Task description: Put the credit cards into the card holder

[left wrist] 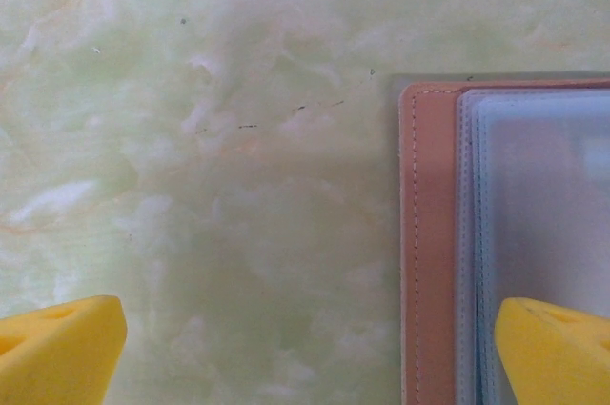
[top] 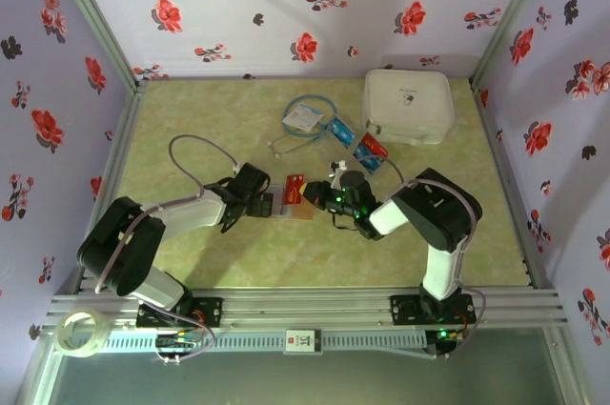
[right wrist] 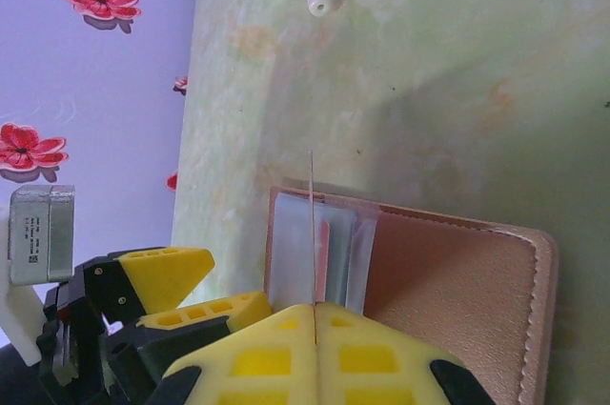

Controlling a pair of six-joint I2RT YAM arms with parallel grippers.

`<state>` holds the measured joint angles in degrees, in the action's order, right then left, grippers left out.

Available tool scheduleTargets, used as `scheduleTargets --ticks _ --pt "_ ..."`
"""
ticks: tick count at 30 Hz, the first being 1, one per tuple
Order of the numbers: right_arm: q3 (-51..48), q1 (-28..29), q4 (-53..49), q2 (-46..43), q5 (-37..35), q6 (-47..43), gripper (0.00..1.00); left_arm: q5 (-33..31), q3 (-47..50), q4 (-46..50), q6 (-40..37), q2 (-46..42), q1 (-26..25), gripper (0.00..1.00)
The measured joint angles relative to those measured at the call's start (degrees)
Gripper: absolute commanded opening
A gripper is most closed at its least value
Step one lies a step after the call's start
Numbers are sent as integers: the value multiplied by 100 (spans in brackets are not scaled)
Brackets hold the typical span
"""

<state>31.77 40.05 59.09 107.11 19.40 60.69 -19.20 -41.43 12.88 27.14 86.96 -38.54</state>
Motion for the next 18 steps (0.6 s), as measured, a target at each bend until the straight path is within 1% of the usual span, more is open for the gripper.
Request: scheduleTargets --ticks 18 --pt "0 57 428 365 -85 149 0 -35 2 0 57 9 -20 100"
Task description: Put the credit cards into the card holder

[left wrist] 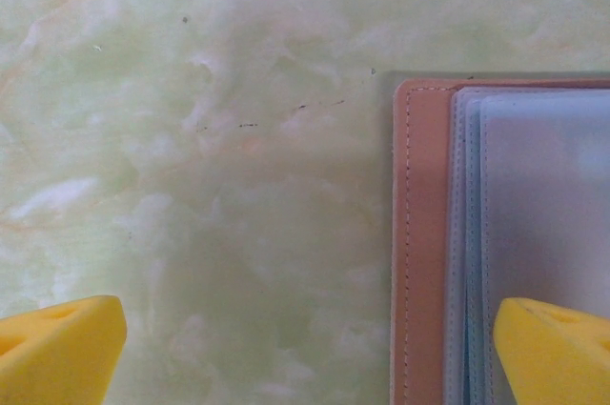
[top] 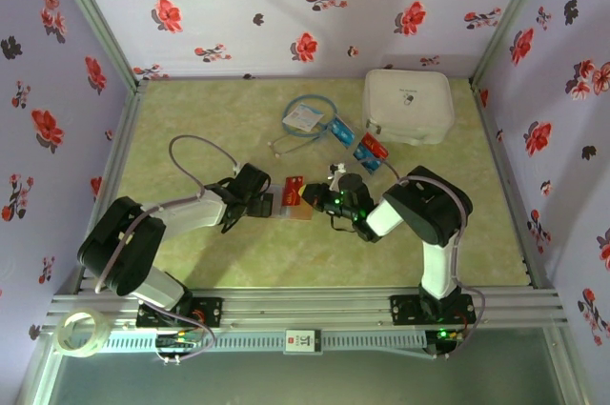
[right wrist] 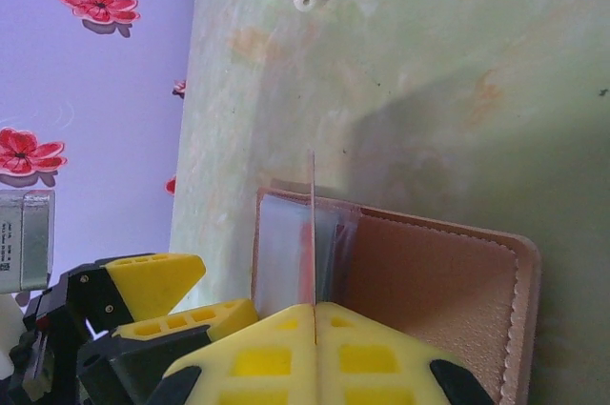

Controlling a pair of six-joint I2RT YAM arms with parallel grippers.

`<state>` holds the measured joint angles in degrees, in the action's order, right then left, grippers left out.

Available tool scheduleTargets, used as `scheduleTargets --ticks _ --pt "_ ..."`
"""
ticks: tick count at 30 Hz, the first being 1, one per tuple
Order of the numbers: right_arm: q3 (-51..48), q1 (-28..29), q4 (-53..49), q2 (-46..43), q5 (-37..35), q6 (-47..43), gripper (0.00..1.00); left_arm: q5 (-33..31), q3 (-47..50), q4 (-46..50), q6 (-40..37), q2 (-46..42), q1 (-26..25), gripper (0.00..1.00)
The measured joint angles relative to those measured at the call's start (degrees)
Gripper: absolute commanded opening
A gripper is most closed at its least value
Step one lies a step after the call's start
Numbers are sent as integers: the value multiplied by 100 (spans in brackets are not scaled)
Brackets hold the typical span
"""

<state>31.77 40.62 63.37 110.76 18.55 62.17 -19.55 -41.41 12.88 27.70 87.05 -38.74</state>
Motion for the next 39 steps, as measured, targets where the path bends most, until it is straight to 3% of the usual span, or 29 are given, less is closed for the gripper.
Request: scheduleTargets --ticks 21,31,39 --pt "-382 -33 420 98 -55 153 0 -17 15 87 2 -79 -2 100" --pt "-452 -122 310 -92 -50 120 0 -610 15 577 249 -291 114 100" --pt "-450 -164 114 -170 74 81 0 -616 15 616 321 -52 179 100"
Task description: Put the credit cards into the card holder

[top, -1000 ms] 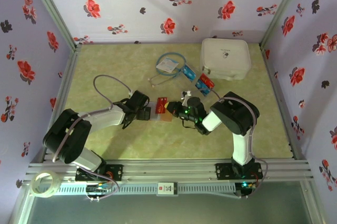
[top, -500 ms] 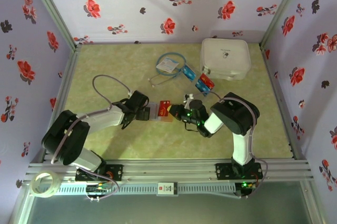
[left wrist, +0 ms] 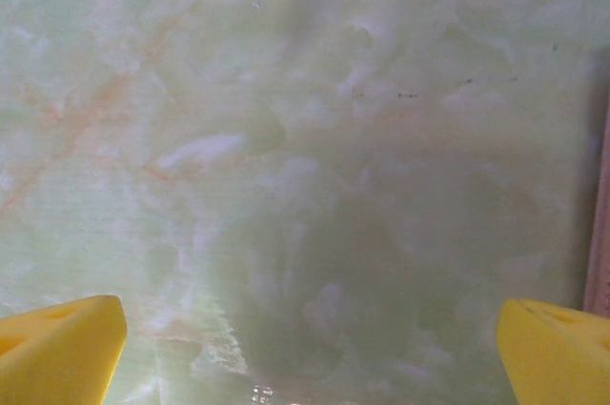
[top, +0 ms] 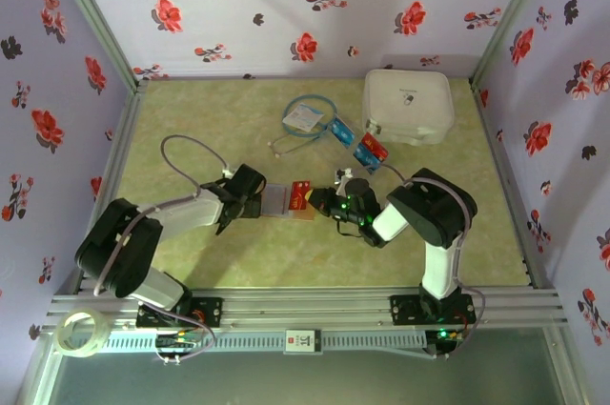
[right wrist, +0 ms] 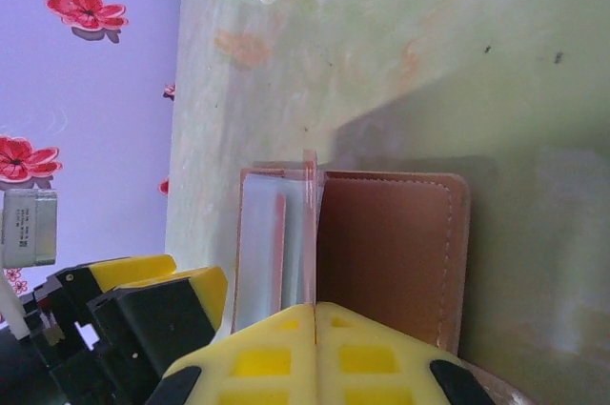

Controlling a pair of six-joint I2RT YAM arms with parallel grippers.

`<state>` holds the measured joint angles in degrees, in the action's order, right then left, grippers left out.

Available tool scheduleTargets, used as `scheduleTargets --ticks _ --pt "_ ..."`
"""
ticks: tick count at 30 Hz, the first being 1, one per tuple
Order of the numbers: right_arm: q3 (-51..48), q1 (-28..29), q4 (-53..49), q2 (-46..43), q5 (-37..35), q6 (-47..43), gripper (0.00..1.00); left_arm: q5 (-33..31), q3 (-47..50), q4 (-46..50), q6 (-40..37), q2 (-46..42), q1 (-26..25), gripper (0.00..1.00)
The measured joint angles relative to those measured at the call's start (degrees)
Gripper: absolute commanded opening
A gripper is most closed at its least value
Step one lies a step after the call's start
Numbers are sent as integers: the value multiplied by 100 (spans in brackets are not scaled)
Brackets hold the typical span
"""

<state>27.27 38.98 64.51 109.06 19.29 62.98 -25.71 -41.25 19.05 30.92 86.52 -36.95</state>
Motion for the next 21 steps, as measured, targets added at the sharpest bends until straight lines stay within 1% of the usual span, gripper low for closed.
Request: scheduleTargets --ticks 8,16,21 --pt "44 -61 -229 -157 197 -118 0 264 7 -127 0 66 -63 100" --pt "153 -219 -802 -669 330 -380 0 389 236 -363 179 -61 -343 100" --pt "173 -304 -1224 -999 350 -597 0 470 376 -332 341 -249 -490 100"
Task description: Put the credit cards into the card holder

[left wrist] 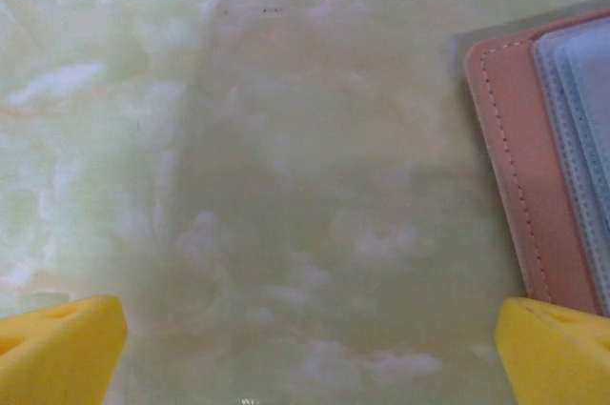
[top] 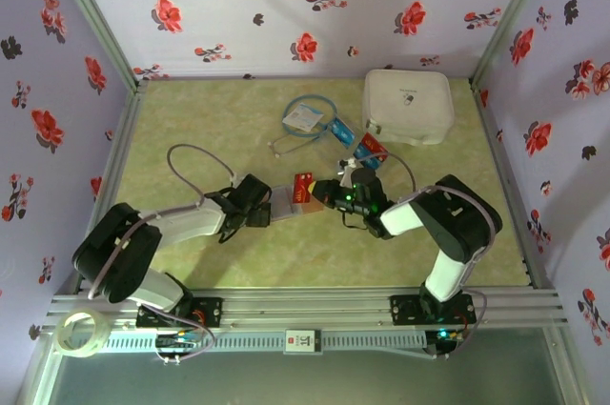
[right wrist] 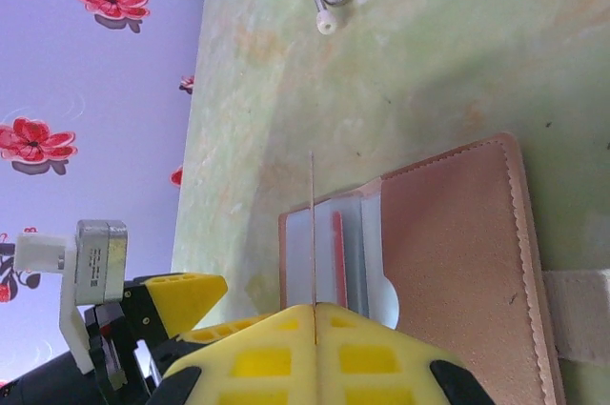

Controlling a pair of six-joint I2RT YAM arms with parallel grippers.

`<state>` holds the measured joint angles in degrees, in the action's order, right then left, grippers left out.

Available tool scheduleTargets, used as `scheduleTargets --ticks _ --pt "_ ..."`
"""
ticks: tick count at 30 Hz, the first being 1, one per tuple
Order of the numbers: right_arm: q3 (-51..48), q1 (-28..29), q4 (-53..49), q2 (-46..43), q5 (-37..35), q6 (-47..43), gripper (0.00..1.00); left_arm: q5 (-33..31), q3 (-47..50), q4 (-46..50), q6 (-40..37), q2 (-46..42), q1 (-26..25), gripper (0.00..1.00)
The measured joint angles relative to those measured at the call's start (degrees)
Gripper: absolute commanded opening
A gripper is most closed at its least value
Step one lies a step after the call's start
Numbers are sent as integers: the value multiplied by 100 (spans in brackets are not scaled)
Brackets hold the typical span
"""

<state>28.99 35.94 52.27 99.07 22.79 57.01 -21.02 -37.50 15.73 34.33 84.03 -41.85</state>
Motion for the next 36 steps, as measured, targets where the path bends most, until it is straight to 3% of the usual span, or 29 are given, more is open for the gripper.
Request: scheduleTargets --ticks 14,36 --pt "94 -120 -529 -168 122 -308 0 221 -310 -37 70 -328 -7 100" --pt "238 -146 -544 -39 282 -350 0 417 -184 -459 94 175 -33 100"
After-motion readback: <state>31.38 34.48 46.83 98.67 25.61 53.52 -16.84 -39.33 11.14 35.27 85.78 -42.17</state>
